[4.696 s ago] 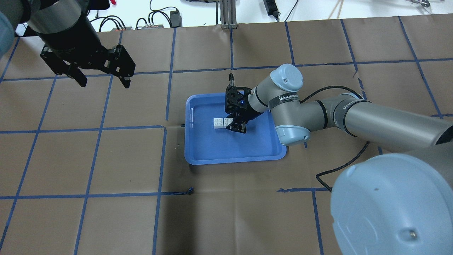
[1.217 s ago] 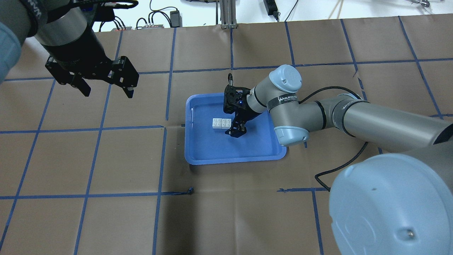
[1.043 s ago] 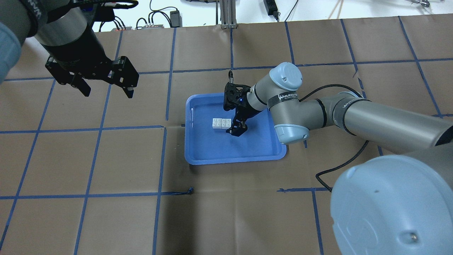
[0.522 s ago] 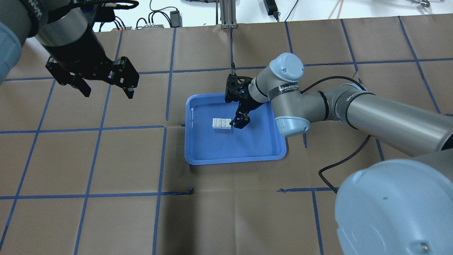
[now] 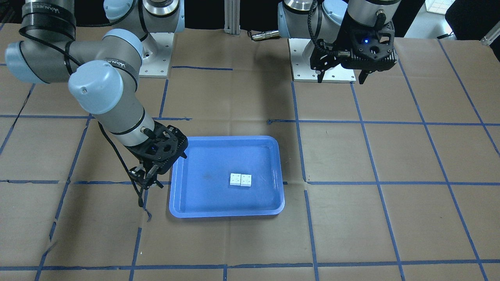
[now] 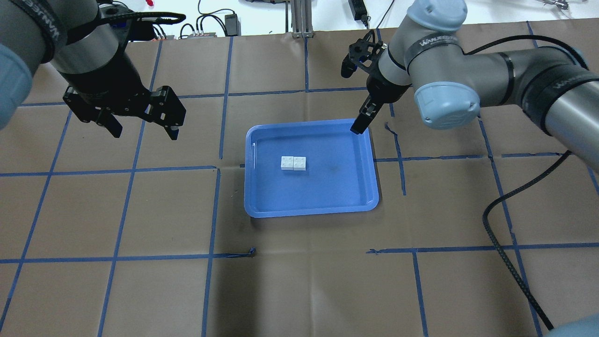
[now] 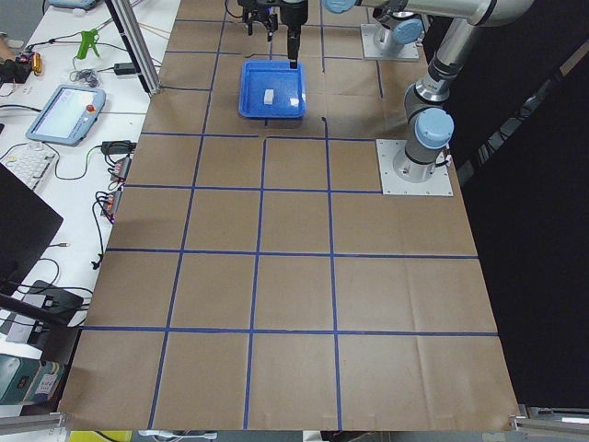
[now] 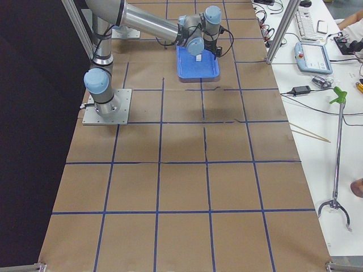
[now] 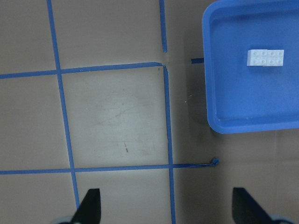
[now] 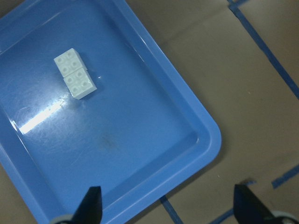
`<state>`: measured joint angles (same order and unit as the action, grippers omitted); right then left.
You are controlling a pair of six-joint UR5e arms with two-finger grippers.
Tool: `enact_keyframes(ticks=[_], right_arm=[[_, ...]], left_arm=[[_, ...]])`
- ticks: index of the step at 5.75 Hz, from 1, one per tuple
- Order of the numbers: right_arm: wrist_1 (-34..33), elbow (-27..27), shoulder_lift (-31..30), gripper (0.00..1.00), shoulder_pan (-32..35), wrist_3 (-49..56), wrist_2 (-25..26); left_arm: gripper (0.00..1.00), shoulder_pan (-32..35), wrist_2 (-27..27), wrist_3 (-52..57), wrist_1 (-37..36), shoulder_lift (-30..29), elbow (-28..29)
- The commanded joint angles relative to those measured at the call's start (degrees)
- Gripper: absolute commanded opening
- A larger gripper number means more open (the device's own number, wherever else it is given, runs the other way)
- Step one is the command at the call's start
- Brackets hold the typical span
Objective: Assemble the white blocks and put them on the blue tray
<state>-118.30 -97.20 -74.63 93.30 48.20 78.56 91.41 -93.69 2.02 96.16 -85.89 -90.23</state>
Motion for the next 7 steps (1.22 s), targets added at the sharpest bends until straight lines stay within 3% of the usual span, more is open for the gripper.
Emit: enact_keyframes(ticks=[1, 3, 5, 7], right_arm=[[7.6, 3.1, -3.6, 1.0, -1.9, -12.5, 4.7], [23.1, 9.2, -7.8, 1.0, -5.6, -23.3, 8.4], [30.0, 12.8, -10.7, 1.0, -7.4, -38.2, 8.6], [36.1, 12.8, -15.6, 1.0, -5.9, -54.4, 9.2]], left_arm=[[0.99, 0.0, 0.0, 0.0, 0.0, 0.0, 0.0], [0.99, 0.0, 0.0, 0.0, 0.0, 0.1, 0.0], [0.99, 0.0, 0.0, 0.0, 0.0, 0.1, -0.1], [0.99, 0.0, 0.0, 0.0, 0.0, 0.1, -0.1]])
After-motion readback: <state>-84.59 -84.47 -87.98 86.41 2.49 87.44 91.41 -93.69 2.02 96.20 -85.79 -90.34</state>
